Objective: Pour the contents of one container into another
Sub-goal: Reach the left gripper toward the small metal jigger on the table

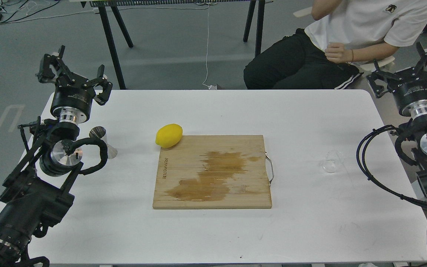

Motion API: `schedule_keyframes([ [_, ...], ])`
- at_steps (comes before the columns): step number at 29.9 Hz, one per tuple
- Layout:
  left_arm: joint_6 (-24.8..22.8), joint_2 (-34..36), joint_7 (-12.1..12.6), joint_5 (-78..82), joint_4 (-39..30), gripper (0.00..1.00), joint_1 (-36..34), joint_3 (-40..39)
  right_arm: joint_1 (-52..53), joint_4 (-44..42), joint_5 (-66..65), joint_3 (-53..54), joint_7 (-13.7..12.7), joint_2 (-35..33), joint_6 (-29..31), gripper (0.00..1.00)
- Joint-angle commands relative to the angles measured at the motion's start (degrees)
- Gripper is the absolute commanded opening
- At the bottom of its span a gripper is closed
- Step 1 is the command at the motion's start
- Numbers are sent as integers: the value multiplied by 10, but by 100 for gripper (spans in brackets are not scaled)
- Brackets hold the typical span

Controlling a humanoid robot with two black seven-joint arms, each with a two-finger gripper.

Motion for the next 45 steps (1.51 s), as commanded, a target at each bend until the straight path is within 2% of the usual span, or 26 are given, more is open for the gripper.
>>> schedule_keyframes([
  [1, 3, 2, 0, 0, -1, 100, 2, 2, -1, 1, 0, 0, 0, 0, 0, 99],
  [6, 6, 5, 1, -1, -24, 100, 10, -5, -5, 3, 1, -1, 0, 0, 0, 99],
  [11, -18, 78, 34, 10, -110, 100, 53, 9, -9, 6, 2, 0, 0, 0, 0, 99],
  [13, -22, 111, 38, 40, -152, 100, 72, 22, -9, 6, 2, 1, 0, -1, 0, 99],
  [19, -17, 210, 34, 228, -242, 99, 165, 36, -9, 7, 2, 1, 0, -2, 0, 99],
  [23, -11, 228, 26, 379, -262, 99, 224, 34, -9, 6, 2, 0, -1, -1, 0, 99],
  [25, 16, 228, 14, 451, -262, 99, 241, 35, -10, 6, 2, 0, 0, -1, 0, 99],
  [29, 79, 227, 8, 602, -258, 95, 261, 37, -12, 6, 2, 1, -1, -4, 0, 99],
  [33, 108, 216, 10, 749, -229, 94, 264, 40, -12, 6, 2, 1, -1, -8, 0, 99],
  [36, 130, 210, 12, 853, -191, 94, 260, 74, -12, 6, 2, 1, 0, -8, 0, 99],
  [40, 191, 202, 14, 964, -119, 94, 248, 122, -13, 5, 2, 1, 0, -8, 0, 99],
  [42, 225, 185, 14, 1009, -72, 91, 227, 149, -16, 6, 2, 1, 0, -7, 0, 99],
  [45, 281, 152, 14, 1051, 28, 89, 180, 177, -16, 6, 1, 1, 1, -7, 0, 99],
])
